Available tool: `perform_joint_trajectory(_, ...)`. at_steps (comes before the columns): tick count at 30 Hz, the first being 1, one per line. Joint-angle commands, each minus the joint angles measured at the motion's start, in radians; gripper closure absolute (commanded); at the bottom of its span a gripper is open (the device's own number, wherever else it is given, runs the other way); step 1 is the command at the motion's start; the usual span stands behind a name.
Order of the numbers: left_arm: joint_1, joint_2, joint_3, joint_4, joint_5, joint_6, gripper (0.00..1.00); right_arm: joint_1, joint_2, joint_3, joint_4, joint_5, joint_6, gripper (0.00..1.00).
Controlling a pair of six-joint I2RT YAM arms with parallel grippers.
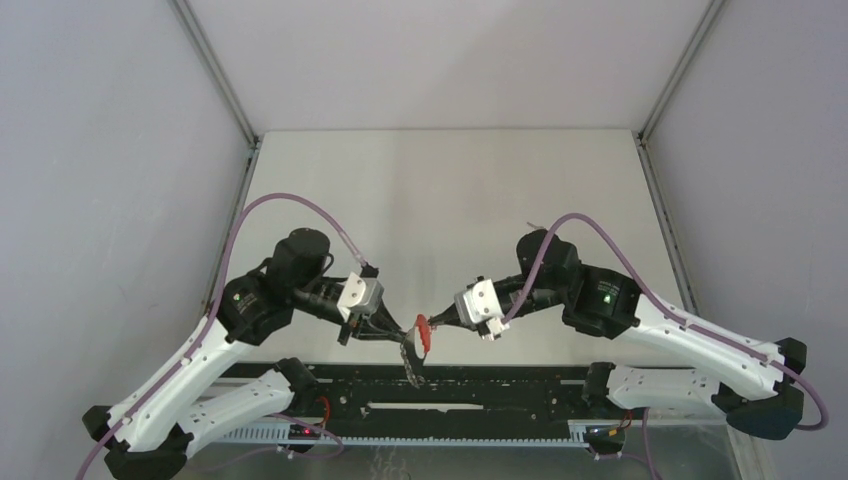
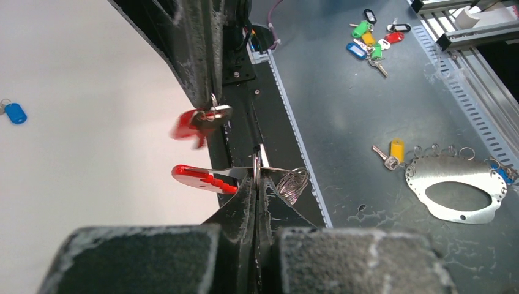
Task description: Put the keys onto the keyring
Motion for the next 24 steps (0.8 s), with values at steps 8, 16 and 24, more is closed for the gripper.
perform_joint_trajectory(8, 0.003, 0.002, 0.040, 0.025, 0.078, 0.082, 1.00, 0.132, 0.001, 0.028, -0.012, 0.128, -0.243, 1.00)
perform_joint_trajectory(16, 0.003, 0.002, 0.037, 0.025, 0.065, 0.081, 1.00, 0.160, 0.040, 0.061, -0.012, 0.158, -0.273, 1.00)
perform_joint_trajectory(24, 0.003, -0.001, 0.034, 0.018, 0.040, 0.074, 1.00, 0.172, 0.042, 0.072, -0.003, 0.173, -0.282, 1.00)
